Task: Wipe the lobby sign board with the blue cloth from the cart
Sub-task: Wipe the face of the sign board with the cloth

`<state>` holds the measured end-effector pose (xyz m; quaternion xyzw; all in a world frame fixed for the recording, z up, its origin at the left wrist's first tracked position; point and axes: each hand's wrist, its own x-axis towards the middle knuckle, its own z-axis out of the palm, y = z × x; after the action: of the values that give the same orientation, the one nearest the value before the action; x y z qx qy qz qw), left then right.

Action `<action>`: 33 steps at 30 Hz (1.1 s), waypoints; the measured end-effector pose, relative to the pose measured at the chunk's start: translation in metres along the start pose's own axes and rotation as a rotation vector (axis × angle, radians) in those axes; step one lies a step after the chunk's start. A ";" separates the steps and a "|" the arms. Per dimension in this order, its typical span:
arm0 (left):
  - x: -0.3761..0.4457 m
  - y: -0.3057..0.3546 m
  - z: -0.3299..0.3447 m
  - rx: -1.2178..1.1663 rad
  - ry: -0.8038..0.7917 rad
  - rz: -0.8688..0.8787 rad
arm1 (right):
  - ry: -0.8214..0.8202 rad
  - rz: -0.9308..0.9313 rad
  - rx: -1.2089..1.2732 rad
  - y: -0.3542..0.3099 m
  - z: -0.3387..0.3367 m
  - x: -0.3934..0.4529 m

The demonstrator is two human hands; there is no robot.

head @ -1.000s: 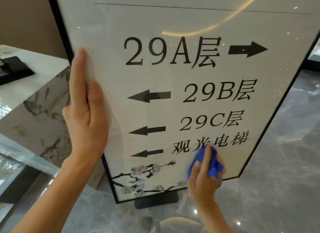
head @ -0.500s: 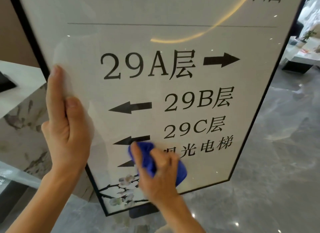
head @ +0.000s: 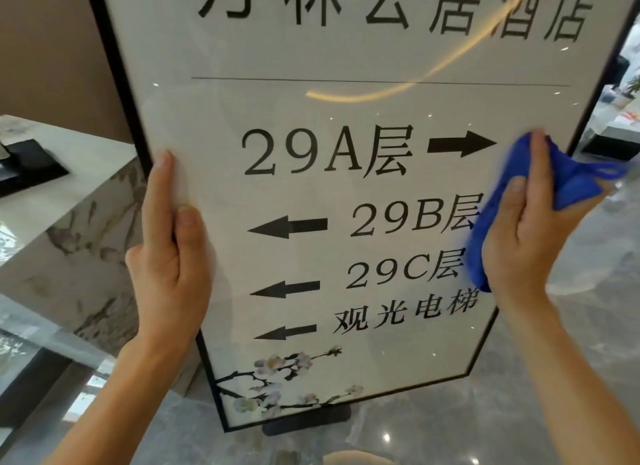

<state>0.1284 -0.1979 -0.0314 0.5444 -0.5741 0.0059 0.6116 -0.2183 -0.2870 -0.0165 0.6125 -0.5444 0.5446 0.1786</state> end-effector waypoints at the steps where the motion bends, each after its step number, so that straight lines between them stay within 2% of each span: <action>1: 0.000 0.000 0.000 0.001 0.007 -0.010 | 0.016 0.015 0.015 -0.004 0.003 -0.005; 5: -0.003 -0.001 -0.001 -0.014 0.018 -0.024 | 0.052 0.173 0.025 -0.039 0.015 -0.027; 7: -0.004 -0.003 -0.001 -0.030 0.026 -0.046 | 0.059 0.152 -0.011 -0.071 0.022 -0.037; 10: -0.007 -0.007 -0.003 -0.006 0.032 -0.052 | -0.032 0.072 -0.035 -0.135 0.032 -0.056; 14: -0.005 -0.006 -0.005 0.038 0.010 -0.079 | -0.221 -0.205 -0.041 -0.208 0.045 -0.071; 19: -0.001 -0.002 -0.007 0.008 -0.002 -0.062 | -0.180 -0.345 -0.040 -0.249 0.055 -0.024; 22: 0.000 -0.001 -0.006 0.021 0.004 -0.055 | -0.133 -0.348 -0.072 -0.244 0.057 0.019; 26: -0.001 -0.002 -0.006 0.031 -0.006 -0.074 | 0.009 -0.221 -0.104 -0.208 0.052 0.080; 29: -0.001 -0.001 -0.007 0.037 -0.018 -0.077 | 0.111 -0.159 -0.084 -0.161 0.042 0.110; 33: -0.002 -0.001 -0.007 0.020 -0.018 -0.099 | 0.142 0.026 -0.060 -0.084 0.022 0.121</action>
<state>0.1333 -0.1922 -0.0319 0.5783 -0.5519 -0.0233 0.6003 -0.1579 -0.3332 0.1119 0.5596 -0.5545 0.5722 0.2280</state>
